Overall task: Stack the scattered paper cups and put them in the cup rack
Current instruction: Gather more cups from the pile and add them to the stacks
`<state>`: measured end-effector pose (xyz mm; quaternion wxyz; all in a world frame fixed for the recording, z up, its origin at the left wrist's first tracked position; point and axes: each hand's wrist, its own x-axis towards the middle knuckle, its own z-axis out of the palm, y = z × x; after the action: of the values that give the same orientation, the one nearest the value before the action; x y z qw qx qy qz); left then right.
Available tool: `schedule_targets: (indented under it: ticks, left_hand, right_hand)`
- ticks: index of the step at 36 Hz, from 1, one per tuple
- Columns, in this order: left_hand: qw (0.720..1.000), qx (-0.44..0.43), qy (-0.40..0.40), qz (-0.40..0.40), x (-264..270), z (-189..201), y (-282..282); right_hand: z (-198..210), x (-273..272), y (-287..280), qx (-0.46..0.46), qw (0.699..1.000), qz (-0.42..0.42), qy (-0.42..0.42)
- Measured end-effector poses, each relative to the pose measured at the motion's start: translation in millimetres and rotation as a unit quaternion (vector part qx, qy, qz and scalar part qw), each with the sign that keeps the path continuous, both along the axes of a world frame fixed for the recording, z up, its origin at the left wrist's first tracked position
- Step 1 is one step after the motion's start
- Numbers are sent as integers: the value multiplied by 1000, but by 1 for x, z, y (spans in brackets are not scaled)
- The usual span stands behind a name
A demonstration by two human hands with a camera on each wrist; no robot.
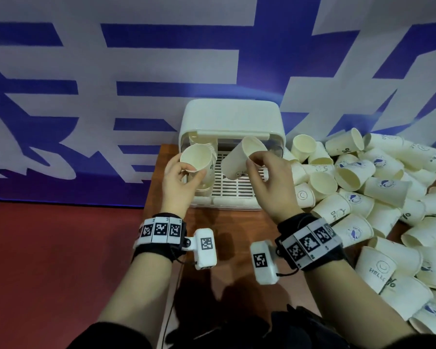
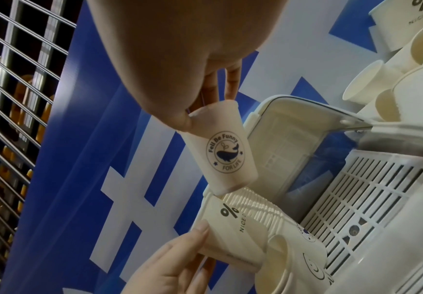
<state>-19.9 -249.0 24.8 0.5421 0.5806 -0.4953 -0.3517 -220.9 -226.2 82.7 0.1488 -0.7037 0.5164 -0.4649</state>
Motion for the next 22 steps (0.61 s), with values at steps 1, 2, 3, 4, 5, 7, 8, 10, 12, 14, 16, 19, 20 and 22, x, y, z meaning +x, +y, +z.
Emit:
schedule_targets:
  ticks: [1,2,3,4,5,7,8,10,12,14,16,19,20,22]
  left_hand:
    - [1000,1,-3,1,1,-2,-1]
    - [1000,3,-5,2,2,-4,-2]
    - [1000,3,-9,4,3,-5,-3]
    - [1000,3,-13,5,4,-6,-4]
    - [1000,2,-19,7,4,-8,-4]
    - [999,4,-39,9,5,-13,-6]
    - [999,8,-50,8,6,-16,-6]
    - [998,10,-65,5,8,-23,-8]
    - [996,9,-94,-5,10,-30,-10]
    - [991,22,-132,-4,10,-34,-11]
    - [984,24,-177,3,10,-37,-13]
    - [973,35,-228,-6,13,-44,-16]
    - [970,44,-237,-11,14,-45,-16]
    - [966,57,-252,-22,16,-48,-17]
  right_hand:
    - [-2,2,-2,-3,1000,2,-1]
    - [-4,4,-5,-7,1000,2,0]
    - [-6,6,-6,-10,1000,1,3]
    - [-8,8,-7,-12,1000,-1,7]
    - [-10,10,-7,-13,1000,-3,10]
    - [-14,14,-8,-15,1000,-6,11]
    - [-16,16,-8,-18,1000,-5,8]
    - [-19,19,-8,-27,1000,-3,5]
    - [-22,22,-9,-35,999,-8,2]
    - [-24,25,-10,-35,999,-13,-1]
    - [-26,27,-11,-33,999,-24,4]
    - [-28,28,-11,-23,999,-34,5]
    - [-29,29,-12,-17,999,-33,5]
    - [-32,29,-14,-6,1000,-20,7]
